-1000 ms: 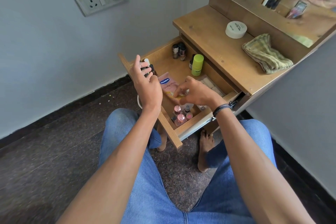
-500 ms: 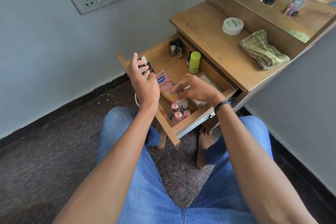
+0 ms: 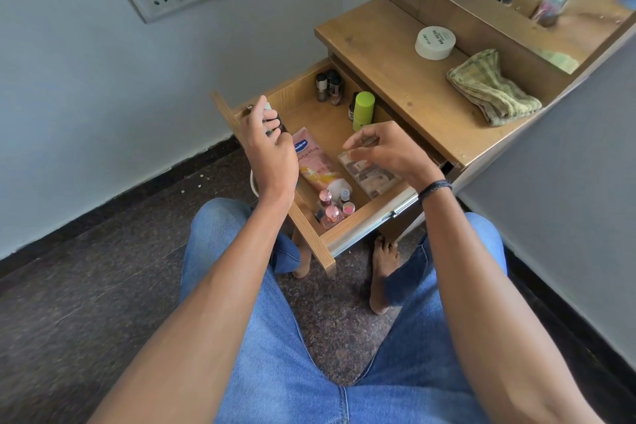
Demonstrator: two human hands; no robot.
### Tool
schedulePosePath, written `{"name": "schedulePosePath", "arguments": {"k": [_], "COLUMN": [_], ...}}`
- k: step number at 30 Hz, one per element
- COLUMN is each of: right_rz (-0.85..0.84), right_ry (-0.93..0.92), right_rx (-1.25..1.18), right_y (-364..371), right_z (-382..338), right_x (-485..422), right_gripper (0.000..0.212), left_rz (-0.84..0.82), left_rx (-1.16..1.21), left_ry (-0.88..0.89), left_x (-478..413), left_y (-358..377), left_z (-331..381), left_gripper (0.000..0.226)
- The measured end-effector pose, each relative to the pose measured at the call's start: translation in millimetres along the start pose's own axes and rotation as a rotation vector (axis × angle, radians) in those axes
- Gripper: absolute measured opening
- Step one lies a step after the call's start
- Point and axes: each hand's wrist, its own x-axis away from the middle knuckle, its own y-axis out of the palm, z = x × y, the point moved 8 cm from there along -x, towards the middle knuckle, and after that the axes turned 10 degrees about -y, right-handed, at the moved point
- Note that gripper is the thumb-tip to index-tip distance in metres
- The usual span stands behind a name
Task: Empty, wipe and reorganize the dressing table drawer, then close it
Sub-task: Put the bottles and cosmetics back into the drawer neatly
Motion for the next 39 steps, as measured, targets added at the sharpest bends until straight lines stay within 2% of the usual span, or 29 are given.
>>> {"name": "schedulePosePath", "arguments": {"k": [9, 15, 18, 21, 25, 28, 31, 33, 35, 39], "right_rz": [0.116, 0.391, 0.521, 0.665, 0.830, 0.692, 0.495, 0.424, 0.400, 0.471], "right_ry": [-0.070, -0.106, -0.113, -0.107, -0.077, 0.002, 0.108, 0.157, 0.182, 0.182], "right_rx": [0.083, 0.103, 0.107, 0.218, 0.488, 0.666, 0.739, 0.752, 0.765, 0.737], "right_y": [-19.5, -65.0, -81.6, -104.6, -141.5, -150.8, -152.5, -153.1, -152.7, -153.2], "right_z": [-20.7, -40.5, -42.8, -41.8, -43.1, -37.2, -23.6, -16.2, -12.1, -13.4], "right_x": [4.7, 14.3, 20.4, 21.8, 11.9, -14.9, -40.5, -52.1, -60.4, -65.9], "right_gripper": [0.005, 0.003, 0.005, 0.006, 0.030, 0.047, 0.060, 0.062, 0.058, 0.044], "left_rz": [-0.002, -0.066, -0.153, -0.285, -0.521, -0.579, -0.593, -0.593, -0.592, -0.588], "left_rx": [-0.090, -0.153, -0.227, -0.308, -0.541, -0.783, -0.888, -0.936, -0.957, -0.963], "left_ry": [0.043, 0.084, 0.120, 0.200, 0.293, 0.326, 0.331, 0.334, 0.322, 0.325], "left_x": [0.6, 0.0, 3.9, 12.0, 27.2, 32.4, 33.3, 34.4, 34.4, 32.1], "left_y": [2.5, 11.4, 18.3, 27.3, 53.0, 63.2, 66.8, 68.1, 68.4, 68.5], "left_z": [0.0, -0.8, -3.9, -7.8, -11.8, -12.6, -14.3, -16.2, -18.9, -21.8], "left_gripper": [0.043, 0.035, 0.032, 0.029, 0.020, 0.029, 0.028, 0.030, 0.032, 0.031]}}
